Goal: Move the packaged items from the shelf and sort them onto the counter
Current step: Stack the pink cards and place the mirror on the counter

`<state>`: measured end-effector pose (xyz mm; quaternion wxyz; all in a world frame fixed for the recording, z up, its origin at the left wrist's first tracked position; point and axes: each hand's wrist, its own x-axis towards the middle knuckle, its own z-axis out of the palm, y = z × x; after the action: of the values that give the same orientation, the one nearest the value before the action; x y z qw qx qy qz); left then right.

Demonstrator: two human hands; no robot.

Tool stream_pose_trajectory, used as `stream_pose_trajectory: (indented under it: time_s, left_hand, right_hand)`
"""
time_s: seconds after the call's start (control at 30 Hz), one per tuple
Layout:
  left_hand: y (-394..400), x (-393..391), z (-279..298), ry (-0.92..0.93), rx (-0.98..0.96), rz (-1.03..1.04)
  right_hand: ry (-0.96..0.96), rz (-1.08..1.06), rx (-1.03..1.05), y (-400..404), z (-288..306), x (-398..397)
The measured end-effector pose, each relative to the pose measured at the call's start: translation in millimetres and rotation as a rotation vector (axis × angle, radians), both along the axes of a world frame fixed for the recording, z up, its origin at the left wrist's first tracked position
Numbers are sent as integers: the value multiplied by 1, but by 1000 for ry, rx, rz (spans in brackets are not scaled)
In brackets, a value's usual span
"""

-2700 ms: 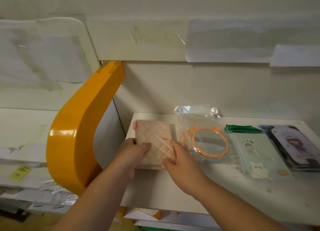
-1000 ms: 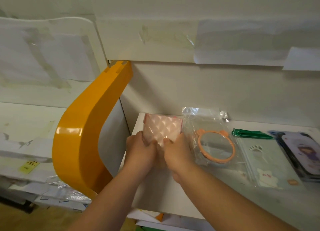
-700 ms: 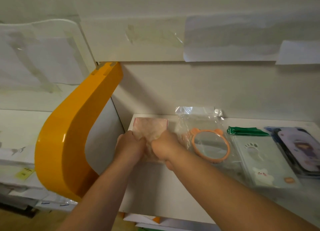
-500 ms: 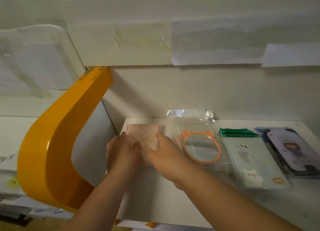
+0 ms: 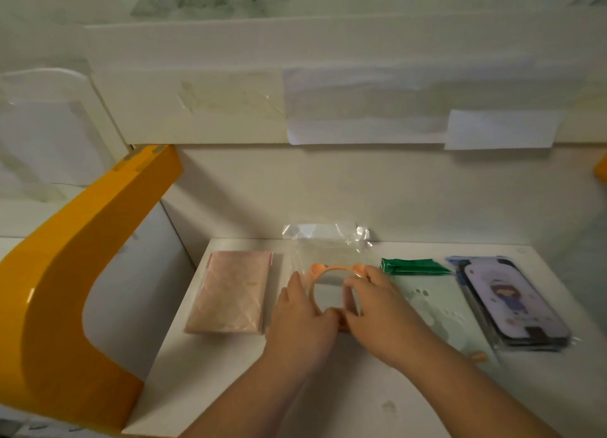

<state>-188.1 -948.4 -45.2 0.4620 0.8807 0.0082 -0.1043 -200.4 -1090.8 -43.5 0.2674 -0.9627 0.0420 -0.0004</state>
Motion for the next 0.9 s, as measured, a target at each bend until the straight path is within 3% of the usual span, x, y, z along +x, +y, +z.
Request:
stream_pose_trajectory:
  time_s: [0.17,0.3,0.43,0.63,0.9]
  left_hand:
    - [-2,4,0,15,30,-2]
    - [0,13,7,150,-240,141]
    - [6,29,6,272,-325,236]
    - [4,41,17,405,-339,176]
    - [1,45,3,384,-379,148]
  right_hand:
    - [-11,0,35,-4,-6,2]
    - [2,-21,134,-7,-7,0]
    - [-3,6,185,-2,-12,-2]
    - [27,19,203,0,-8,-1]
    - [107,24,452,-11,0,-1]
